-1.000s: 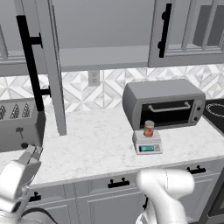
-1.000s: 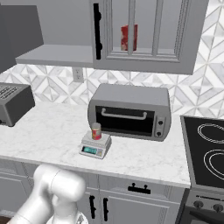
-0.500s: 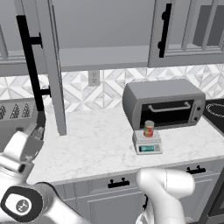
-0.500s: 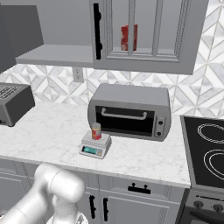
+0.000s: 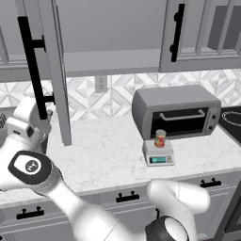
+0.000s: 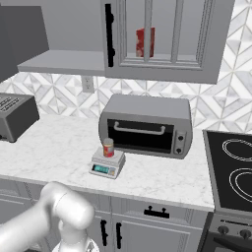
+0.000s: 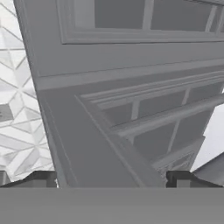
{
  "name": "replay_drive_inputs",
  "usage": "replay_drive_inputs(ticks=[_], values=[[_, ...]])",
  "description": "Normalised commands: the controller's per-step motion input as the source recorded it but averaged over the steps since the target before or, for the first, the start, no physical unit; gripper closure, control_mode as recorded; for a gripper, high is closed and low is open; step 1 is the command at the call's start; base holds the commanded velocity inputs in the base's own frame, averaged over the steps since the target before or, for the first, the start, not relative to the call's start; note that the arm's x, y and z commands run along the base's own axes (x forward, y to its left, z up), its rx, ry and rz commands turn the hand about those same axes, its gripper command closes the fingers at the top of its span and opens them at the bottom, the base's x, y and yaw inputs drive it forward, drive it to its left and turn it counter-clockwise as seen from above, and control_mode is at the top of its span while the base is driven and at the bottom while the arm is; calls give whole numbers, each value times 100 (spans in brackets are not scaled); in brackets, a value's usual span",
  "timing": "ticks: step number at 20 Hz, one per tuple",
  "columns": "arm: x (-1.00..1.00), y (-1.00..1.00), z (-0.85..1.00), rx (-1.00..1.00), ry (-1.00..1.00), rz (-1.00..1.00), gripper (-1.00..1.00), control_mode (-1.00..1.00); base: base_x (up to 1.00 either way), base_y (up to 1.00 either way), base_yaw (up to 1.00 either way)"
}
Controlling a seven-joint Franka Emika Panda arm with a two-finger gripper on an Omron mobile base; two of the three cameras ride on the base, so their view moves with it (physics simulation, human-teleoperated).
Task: Pick the canned food and place it on the digital scale for weighing, and close the cabinet.
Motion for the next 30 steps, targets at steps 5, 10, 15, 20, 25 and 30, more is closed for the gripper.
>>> replay_drive_inputs(ticks=[5,10,15,20,25,30], values=[[16,-87,56,0,6,0,-100,-100,0,0,0],[0,-100,52,5,-2,0,-100,-100,0,0,0],[21,-100,47,11,1,0,-100,-100,0,0,0],[44,-100,28,15,8,6,-100,-100,0,0,0],[59,-100,5,16,12,15,-100,-100,0,0,0],[78,-96,0,11,16,18,-100,-100,0,0,0]])
